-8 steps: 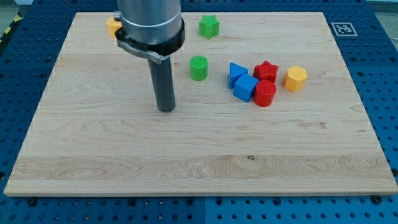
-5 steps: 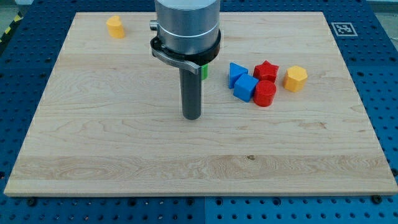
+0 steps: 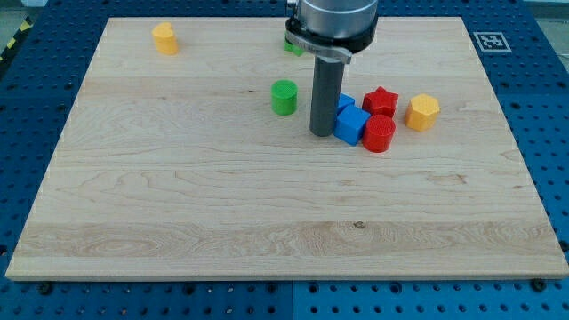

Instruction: Push the blue triangle to the top right

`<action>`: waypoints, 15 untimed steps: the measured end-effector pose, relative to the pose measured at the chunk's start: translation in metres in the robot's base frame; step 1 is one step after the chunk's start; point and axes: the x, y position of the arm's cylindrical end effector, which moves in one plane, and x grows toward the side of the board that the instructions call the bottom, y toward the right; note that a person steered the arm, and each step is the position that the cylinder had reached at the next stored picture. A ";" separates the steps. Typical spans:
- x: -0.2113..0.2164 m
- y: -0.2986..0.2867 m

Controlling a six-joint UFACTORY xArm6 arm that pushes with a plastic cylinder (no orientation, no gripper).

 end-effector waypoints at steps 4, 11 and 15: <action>-0.035 0.030; -0.060 0.084; -0.073 0.089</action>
